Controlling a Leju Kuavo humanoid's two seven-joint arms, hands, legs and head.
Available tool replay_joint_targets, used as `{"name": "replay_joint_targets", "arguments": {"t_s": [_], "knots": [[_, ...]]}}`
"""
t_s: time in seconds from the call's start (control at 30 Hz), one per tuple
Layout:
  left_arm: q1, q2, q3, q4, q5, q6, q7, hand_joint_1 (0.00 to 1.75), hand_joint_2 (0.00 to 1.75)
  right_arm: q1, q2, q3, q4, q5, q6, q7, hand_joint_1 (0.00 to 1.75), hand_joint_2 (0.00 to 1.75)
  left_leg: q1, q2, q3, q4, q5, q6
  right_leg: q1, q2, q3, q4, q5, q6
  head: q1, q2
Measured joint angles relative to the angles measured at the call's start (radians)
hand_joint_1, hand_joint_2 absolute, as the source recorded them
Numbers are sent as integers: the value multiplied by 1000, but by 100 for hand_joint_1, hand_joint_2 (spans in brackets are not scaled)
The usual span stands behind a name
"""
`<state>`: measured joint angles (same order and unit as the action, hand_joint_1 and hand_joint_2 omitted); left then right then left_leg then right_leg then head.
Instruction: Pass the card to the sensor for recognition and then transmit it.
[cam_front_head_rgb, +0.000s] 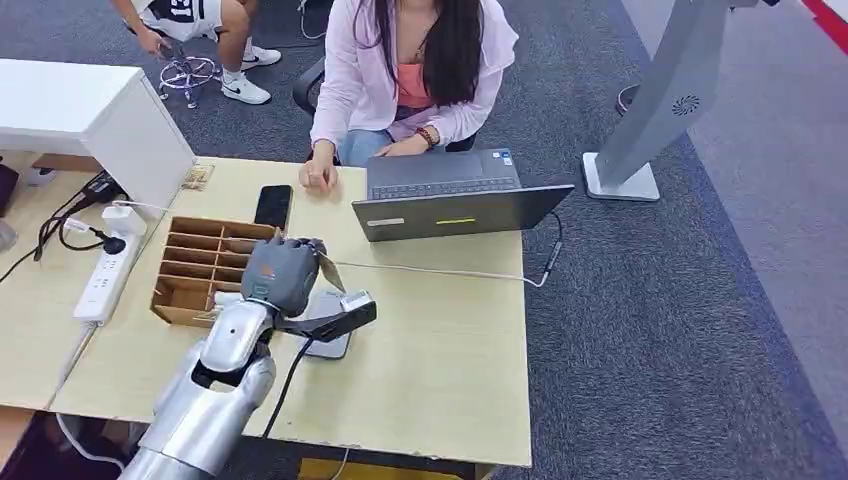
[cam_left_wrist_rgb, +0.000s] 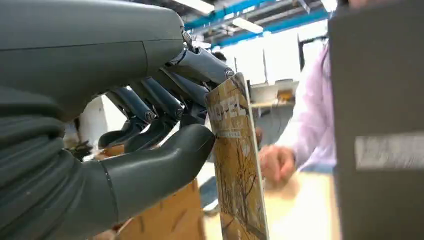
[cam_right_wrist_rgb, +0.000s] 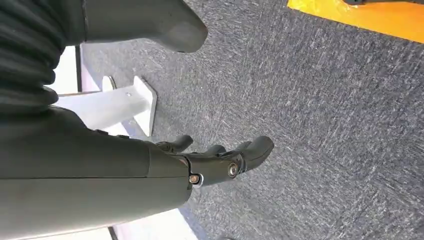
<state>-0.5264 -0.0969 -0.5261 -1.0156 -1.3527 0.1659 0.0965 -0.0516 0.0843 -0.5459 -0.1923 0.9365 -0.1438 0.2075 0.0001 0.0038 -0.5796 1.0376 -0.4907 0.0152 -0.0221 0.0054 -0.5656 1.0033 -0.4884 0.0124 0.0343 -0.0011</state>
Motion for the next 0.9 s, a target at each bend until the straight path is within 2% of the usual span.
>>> {"name": "replay_joint_targets", "arguments": {"t_s": [0.4, 0.9], "knots": [[-14, 0, 0, 85, 1, -44, 47, 175, 175, 0, 0, -20, 0, 18, 1, -1, 0, 175, 0, 0, 0, 0, 0, 0, 0, 0, 0, 0, 0, 0, 0, 0], [-38, 0, 0, 207, 40, -106, 10, 175, 175, 0, 0, -37, 0, 37, 12, 0, 0, 175, 0, 0, 0, 0, 0, 0, 0, 0, 0, 0, 0, 0, 0, 0]]}}
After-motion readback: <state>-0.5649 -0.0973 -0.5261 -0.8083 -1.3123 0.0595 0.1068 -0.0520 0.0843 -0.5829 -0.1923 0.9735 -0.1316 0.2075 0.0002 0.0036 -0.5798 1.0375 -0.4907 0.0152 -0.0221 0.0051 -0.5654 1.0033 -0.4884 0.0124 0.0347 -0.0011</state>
